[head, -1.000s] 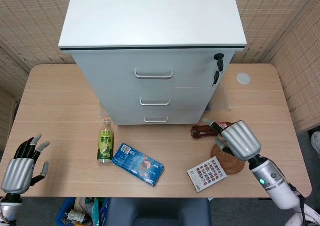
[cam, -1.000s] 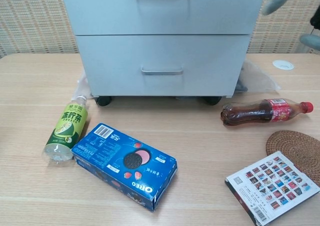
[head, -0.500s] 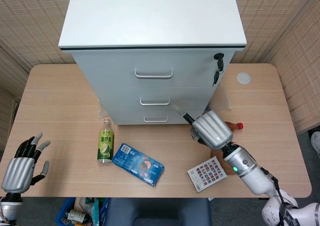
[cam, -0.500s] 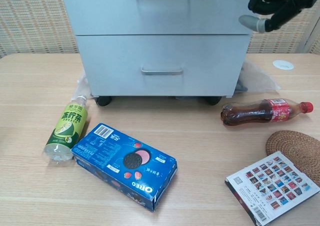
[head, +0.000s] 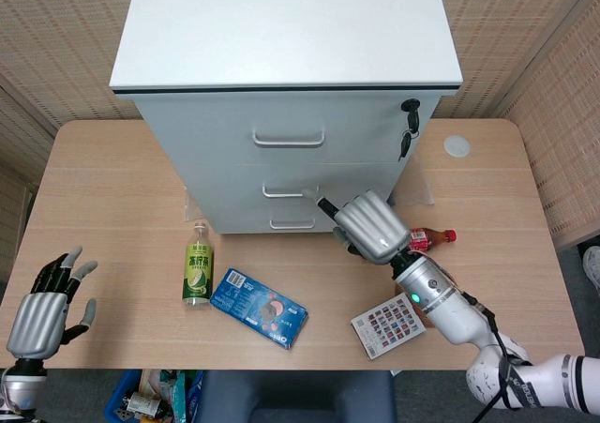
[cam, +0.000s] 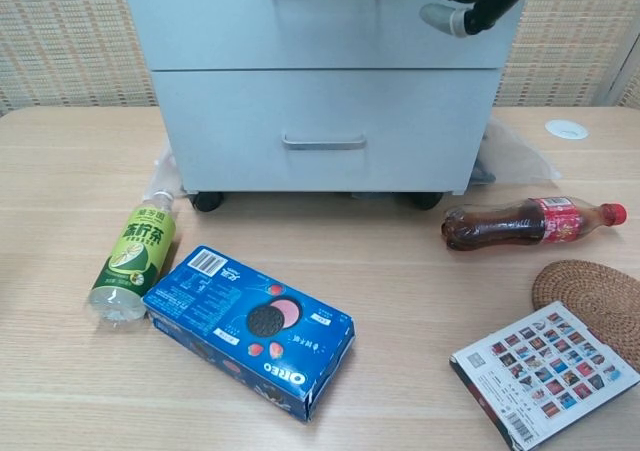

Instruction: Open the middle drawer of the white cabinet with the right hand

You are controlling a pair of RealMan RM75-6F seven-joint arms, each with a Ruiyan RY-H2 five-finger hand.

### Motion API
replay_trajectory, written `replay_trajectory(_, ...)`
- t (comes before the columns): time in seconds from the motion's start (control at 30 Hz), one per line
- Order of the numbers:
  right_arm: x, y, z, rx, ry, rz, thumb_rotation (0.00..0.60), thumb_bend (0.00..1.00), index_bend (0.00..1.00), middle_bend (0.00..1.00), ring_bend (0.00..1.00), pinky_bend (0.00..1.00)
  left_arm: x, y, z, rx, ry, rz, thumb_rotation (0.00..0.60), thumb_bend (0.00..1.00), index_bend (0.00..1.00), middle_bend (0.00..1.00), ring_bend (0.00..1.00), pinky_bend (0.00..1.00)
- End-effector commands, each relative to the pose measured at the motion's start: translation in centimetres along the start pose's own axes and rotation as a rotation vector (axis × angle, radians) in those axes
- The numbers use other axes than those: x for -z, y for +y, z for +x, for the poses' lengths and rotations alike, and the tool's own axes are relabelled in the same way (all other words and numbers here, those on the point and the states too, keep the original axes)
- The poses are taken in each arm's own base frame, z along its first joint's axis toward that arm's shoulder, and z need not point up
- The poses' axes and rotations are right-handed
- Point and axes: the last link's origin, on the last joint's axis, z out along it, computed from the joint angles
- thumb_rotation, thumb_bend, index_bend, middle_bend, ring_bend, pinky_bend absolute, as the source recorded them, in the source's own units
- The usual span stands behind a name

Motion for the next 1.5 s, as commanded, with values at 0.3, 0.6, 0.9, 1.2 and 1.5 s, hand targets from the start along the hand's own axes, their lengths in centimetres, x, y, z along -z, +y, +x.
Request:
replay_trajectory(0.3, -2.0, -0.5, 0.3, 0.007, -0.027, -0.008, 0.6, 0.45, 0.21, 0.92, 0.94, 0.89, 0.2, -0.4, 0.0, -0.024, -0.003, -0.011, 0.6, 0.47, 0.18, 0.04, 0.05, 0.09)
replay_trajectory(0.6, -2.9, -0.7, 0.3, 0.014, -0.039, -0.011, 0.6, 0.45, 0.24, 0.92, 0.94, 0.89, 0.1, -0.5, 0.0, -0.027, -0.004, -0.013, 0.6, 0.47, 0.18, 0.04, 0.05, 0.09)
replay_trajectory(0.9, -2.6, -1.2, 0.0, 0.028, -0.053, 0.0, 0.6, 0.45, 0.24, 0.92, 0.94, 0.89, 0.2, -0.6, 0.0, -0.027, -0.005, -0.011, 0.6, 0.47, 0.18, 0.04, 0.05, 0.09)
replay_trajectory(1.2, -1.1, -1.5, 0.1, 0.056, -0.044, 0.01, 0.6, 0.45, 0.24, 0.92, 0.94, 0.89, 0.2, -0.6, -0.1, -0.027, -0.003, -0.015, 0.6, 0.47, 0.18, 0.04, 0.05, 0.09)
replay_trajectory(1.5, 0.1, -2.0, 0.1, 0.079, -0.045, 0.022, 0.6, 0.45, 0.24, 0.92, 0.94, 0.89, 0.2, -0.7, -0.1, -0.026, -0.003, -0.012, 0.6, 0.47, 0.18, 0.04, 0.05, 0.09)
